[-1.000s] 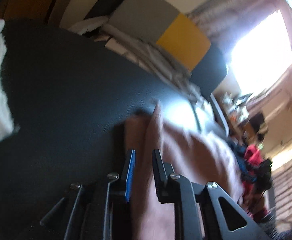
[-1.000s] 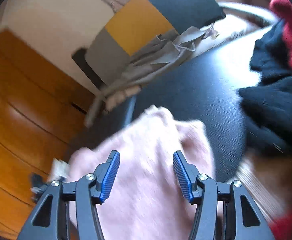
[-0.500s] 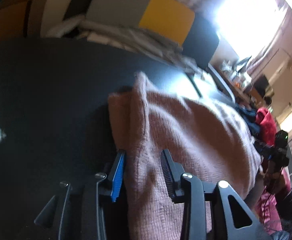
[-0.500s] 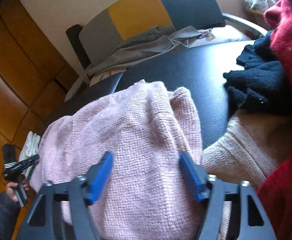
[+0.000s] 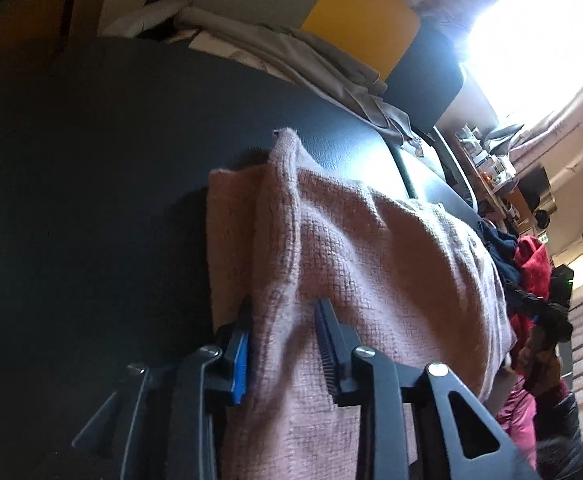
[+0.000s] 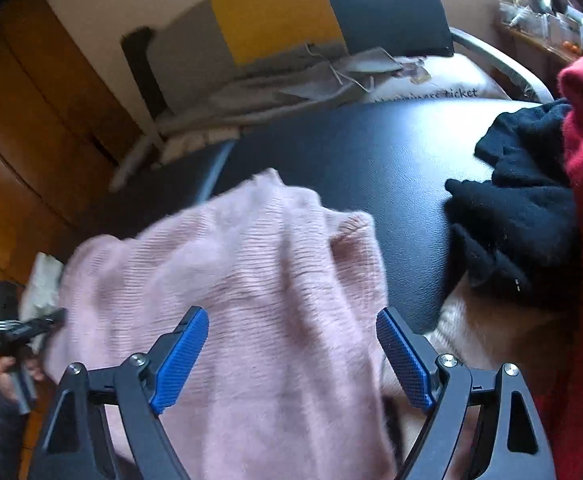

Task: Fold clothes

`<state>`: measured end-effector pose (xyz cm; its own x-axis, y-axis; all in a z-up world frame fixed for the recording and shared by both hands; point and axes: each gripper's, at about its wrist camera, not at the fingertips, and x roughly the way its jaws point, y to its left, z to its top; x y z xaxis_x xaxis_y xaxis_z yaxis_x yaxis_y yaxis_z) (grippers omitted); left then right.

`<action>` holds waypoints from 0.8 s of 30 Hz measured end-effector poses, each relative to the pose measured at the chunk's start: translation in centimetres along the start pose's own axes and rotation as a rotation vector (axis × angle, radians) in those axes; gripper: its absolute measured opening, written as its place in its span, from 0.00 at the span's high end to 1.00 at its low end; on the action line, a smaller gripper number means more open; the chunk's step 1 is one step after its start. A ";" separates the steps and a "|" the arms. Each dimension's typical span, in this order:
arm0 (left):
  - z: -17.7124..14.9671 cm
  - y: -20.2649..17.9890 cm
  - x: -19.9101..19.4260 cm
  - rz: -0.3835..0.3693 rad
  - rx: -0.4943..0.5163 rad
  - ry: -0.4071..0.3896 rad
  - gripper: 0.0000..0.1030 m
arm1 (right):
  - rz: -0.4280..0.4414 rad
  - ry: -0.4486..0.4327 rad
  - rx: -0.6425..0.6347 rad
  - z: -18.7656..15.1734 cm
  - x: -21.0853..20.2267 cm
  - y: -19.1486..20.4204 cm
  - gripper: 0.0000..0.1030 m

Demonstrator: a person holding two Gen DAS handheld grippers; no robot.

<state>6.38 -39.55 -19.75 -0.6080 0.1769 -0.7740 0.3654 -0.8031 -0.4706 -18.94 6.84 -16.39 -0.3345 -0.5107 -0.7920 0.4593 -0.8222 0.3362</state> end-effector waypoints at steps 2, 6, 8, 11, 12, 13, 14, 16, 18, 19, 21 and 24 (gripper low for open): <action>0.1 -0.4 0.1 0.036 0.027 -0.009 0.77 | -0.046 0.031 -0.021 0.2 0.9 0.1 0.83; -0.1 -1.8 -0.8 0.069 0.114 -0.019 0.95 | -0.119 0.049 -0.078 0.2 1.0 1.0 0.92; 0.1 -1.8 -1.9 0.037 0.109 -0.021 0.96 | -0.124 0.029 -0.090 0.4 0.1 1.5 0.93; 0.2 -1.2 -4.0 -0.023 0.062 -0.029 0.96 | -0.118 -0.001 -0.108 0.5 -2.1 2.1 0.93; -0.1 -0.9 -4.8 -0.042 0.048 -0.025 0.96 | -0.118 -0.011 -0.120 0.2 -3.2 2.3 0.93; -0.5 -0.6 -5.6 -0.059 0.036 -0.020 0.96 | -0.121 -0.016 -0.131 -0.1 -4.1 2.4 0.93; -0.8 -0.5 -6.1 -0.067 0.027 -0.015 0.96 | -0.124 -0.019 -0.136 -0.5 -4.8 2.4 0.93; -2.0 0.3 -7.1 -0.070 -0.005 0.011 0.96 | -0.132 -0.012 -0.131 -1.8 -6.2 2.0 0.93; -3.2 1.0 -7.1 -0.034 -0.009 0.028 0.96 | -0.144 0.002 -0.114 -3.3 -6.7 1.2 0.93; -3.8 1.2 -6.6 -0.022 0.001 0.048 0.96 | -0.153 0.013 -0.104 -3.9 -6.5 0.6 0.93; -4.4 1.6 -5.4 -0.013 -0.015 0.073 0.94 | -0.133 0.052 -0.047 -5.3 -4.8 -1.2 0.93; -5.0 1.6 -4.4 0.027 -0.030 0.081 0.92 | -0.079 0.041 0.032 -6.2 -3.1 -2.9 0.87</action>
<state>13.18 -38.83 -19.18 -0.5393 0.2013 -0.8177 0.4029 -0.7910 -0.4604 -14.11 12.37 -18.10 -0.3343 -0.4336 -0.8368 0.4057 -0.8676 0.2875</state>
